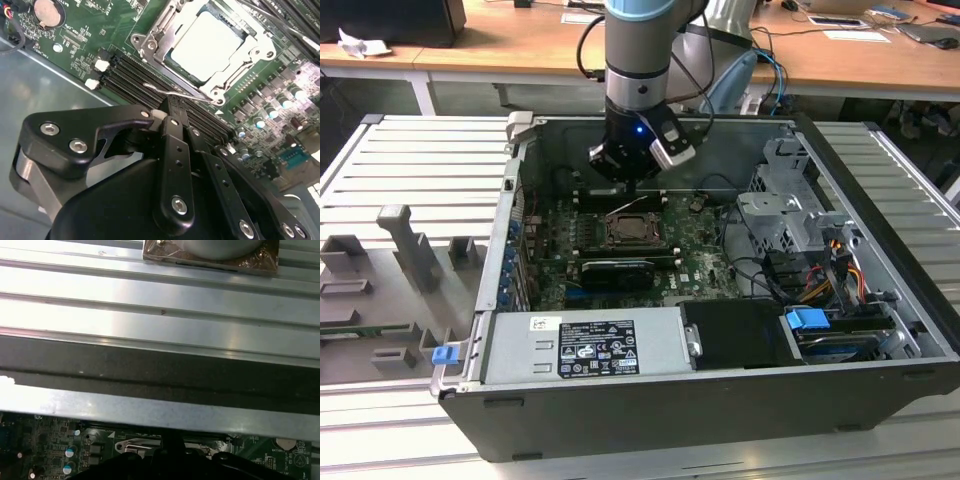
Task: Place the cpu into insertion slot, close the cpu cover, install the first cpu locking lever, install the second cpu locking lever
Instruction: 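Install the first cpu locking lever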
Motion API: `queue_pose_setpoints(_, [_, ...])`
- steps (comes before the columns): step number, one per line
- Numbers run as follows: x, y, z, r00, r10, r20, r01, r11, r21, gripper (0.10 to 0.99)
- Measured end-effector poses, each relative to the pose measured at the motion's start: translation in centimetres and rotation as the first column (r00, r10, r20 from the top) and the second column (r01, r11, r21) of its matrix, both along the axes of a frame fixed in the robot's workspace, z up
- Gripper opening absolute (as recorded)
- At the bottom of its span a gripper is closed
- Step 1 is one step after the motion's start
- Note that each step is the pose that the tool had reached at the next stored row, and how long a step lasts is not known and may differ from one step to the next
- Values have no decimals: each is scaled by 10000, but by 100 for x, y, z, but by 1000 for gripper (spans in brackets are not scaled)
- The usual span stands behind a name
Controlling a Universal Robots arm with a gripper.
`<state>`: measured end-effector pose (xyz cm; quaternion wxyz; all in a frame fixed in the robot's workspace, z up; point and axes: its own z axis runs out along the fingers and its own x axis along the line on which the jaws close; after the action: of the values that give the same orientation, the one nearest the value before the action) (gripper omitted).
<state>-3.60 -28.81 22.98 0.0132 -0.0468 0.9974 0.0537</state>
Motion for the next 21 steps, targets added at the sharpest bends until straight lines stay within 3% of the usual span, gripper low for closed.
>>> queue_pose_setpoints(6, [44,2,-56,10000,-8,0,8,10000,0,106])
queue_pose_setpoints(11, [137,2,-120,10000,-31,0,31,10000,0,106])
queue_pose_setpoints(21, [172,2,-255,10000,-78,0,78,10000,-9,106])
